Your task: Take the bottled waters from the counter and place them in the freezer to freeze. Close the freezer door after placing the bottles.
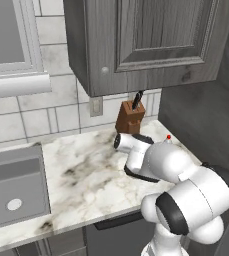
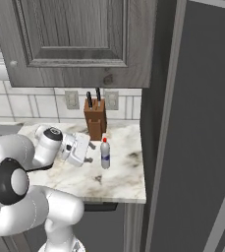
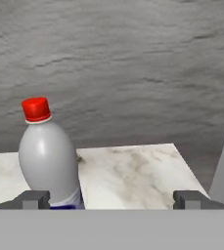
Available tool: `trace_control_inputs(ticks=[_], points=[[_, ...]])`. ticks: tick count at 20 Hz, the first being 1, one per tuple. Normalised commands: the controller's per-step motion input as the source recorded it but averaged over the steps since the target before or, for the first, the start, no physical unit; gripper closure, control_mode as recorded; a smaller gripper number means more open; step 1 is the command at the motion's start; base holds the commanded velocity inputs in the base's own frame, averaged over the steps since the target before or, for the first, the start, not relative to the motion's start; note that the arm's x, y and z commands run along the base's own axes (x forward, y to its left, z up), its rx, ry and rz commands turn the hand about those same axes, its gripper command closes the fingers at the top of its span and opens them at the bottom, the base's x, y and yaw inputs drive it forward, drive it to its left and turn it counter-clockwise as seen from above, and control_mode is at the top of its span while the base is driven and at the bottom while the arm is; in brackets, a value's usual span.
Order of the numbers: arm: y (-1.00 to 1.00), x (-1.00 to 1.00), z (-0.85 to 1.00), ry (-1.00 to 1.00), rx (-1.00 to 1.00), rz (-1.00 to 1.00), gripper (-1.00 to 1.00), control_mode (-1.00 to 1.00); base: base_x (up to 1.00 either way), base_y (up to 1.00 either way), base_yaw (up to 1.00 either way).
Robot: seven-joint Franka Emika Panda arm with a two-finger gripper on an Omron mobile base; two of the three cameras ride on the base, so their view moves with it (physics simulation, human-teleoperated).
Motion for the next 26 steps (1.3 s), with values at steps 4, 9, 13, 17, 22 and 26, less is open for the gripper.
trace_control_inputs(ticks=[4,9,13,17,22,26], points=[[0.0,0.2,-0.02,0.07,0.0,0.03,-1.0,-1.0,0.0,0.0,0.0],[0.0,-0.01,-0.03,0.0,0.0,0.11,-1.0,-1.0,0.0,0.0,0.0],[0.0,-0.05,0.0,0.0,-0.01,0.07,-1.0,-1.0,0.0,0.0,0.0],[-0.09,-0.14,0.0,0.0,0.0,0.01,-1.0,-1.0,0.0,0.0,0.0],[-0.05,-0.02,0.0,0.0,0.0,0.0,-1.0,-1.0,0.0,0.0,0.0],[0.0,0.02,0.0,0.01,0.0,0.0,-1.0,-1.0,0.0,0.0,0.0]])
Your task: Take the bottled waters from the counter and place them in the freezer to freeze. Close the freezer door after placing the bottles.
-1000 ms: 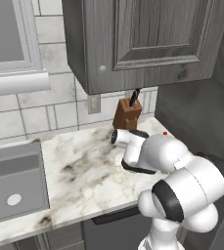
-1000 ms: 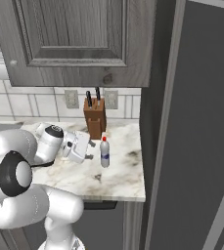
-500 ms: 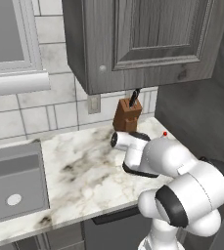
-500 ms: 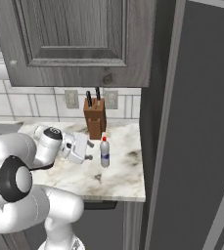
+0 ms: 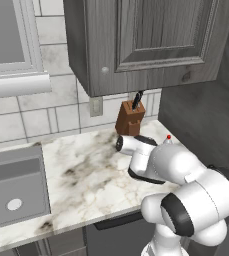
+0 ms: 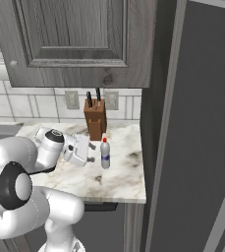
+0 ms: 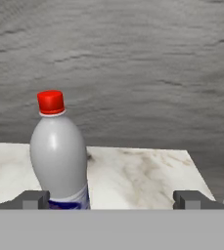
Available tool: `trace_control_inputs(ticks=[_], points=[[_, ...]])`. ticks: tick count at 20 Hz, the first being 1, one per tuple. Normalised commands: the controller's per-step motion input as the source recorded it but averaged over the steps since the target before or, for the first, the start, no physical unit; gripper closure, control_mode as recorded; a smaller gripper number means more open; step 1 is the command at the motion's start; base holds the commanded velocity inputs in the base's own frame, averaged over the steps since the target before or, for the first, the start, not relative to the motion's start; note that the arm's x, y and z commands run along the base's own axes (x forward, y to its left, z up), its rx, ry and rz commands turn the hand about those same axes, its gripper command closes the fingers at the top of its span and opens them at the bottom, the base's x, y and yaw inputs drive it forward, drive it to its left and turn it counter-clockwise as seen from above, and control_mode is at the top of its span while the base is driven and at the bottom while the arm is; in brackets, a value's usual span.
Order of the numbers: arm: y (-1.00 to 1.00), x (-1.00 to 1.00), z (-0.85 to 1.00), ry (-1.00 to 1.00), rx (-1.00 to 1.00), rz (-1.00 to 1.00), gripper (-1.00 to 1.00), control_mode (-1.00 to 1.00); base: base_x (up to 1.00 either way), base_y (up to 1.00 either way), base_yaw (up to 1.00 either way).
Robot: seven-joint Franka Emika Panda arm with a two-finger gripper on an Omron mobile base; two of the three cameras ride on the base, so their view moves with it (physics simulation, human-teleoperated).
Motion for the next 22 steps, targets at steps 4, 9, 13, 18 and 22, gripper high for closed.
trace_control_inputs(ticks=[4,9,13,18,22], points=[[0.03,0.01,0.0,0.07,0.0,0.03,-1.0,-1.0,0.0,0.0,0.0],[0.02,0.1,0.0,0.05,0.0,0.0,-1.0,-1.0,0.0,0.0,0.0],[0.06,0.2,0.0,0.04,-0.01,0.0,-1.0,-1.0,0.0,0.0,0.0],[0.2,0.13,0.0,0.05,-0.04,0.0,-1.0,-1.0,0.0,0.0,0.0],[0.13,0.21,0.0,0.04,-0.05,0.0,-1.0,-1.0,0.0,0.0,0.0]])
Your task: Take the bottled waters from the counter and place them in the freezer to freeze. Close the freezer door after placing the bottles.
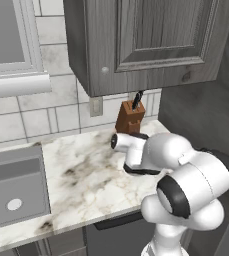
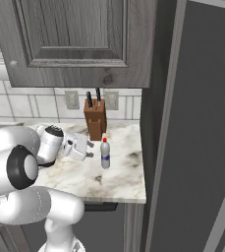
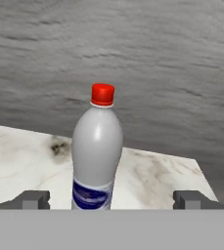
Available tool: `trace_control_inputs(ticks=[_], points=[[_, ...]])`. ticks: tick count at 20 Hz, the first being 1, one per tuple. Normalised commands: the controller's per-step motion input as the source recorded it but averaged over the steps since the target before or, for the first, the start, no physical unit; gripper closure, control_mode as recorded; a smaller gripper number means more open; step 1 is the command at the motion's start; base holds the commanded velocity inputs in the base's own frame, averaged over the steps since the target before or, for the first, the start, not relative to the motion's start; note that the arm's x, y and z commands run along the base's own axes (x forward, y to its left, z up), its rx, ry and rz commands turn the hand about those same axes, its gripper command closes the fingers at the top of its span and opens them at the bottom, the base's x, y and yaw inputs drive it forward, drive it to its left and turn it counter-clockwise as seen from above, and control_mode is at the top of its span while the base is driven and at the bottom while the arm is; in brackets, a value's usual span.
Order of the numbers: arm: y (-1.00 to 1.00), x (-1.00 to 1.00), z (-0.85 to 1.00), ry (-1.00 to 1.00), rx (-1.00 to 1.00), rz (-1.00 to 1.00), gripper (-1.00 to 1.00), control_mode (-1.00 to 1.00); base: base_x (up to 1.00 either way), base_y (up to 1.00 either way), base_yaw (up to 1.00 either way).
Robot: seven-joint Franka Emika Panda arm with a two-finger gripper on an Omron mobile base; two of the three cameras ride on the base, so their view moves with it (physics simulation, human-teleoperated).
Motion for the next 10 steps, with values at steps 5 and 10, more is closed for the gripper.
trace_control_inputs(ticks=[5,10], points=[[0.02,0.25,-0.01,0.02,-0.03,0.0,-1.0,-1.0,0.0,0.0,0.0],[0.0,0.03,0.0,0.0,0.0,0.0,-1.0,-1.0,0.0,0.0,0.0]])
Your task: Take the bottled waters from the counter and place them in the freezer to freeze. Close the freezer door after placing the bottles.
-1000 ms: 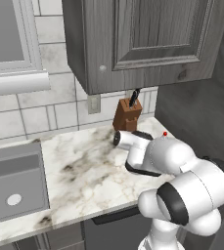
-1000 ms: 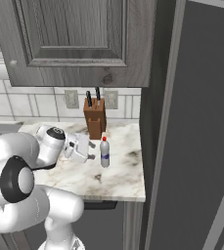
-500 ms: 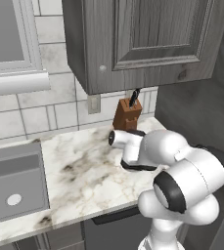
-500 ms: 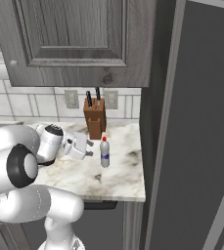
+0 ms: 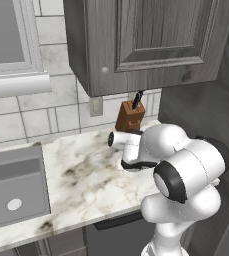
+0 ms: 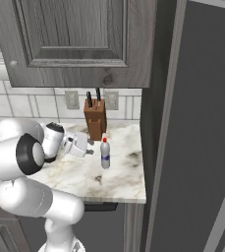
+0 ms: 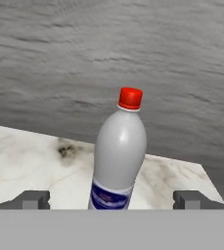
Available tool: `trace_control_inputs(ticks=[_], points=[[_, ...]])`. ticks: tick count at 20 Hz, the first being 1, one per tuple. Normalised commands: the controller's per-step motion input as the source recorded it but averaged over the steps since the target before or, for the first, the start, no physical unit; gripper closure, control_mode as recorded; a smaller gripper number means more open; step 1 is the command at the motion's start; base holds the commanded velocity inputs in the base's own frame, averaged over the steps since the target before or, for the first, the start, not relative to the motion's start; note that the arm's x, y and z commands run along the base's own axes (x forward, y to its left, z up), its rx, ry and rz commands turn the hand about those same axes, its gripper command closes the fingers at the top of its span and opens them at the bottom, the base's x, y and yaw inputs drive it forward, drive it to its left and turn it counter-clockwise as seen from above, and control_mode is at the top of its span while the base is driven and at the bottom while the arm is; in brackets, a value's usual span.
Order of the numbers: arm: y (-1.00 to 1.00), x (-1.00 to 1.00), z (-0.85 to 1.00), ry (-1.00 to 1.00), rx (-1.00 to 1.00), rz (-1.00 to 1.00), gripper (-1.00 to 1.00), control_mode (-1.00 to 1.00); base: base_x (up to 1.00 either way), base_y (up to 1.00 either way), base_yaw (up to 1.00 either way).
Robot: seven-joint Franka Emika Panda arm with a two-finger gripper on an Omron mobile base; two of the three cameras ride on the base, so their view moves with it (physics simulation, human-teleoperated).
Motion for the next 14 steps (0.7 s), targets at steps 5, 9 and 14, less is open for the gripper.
trace_control_inputs(ticks=[5,9,14], points=[[0.0,-0.28,0.0,0.0,0.0,-0.02,-1.0,-1.0,0.0,0.0,0.0],[-0.12,-0.15,0.0,0.0,0.0,-0.07,-1.0,-1.0,0.0,0.0,0.0],[-0.11,0.0,0.0,0.0,0.0,-0.02,-1.0,-1.0,0.0,0.0,0.0]])
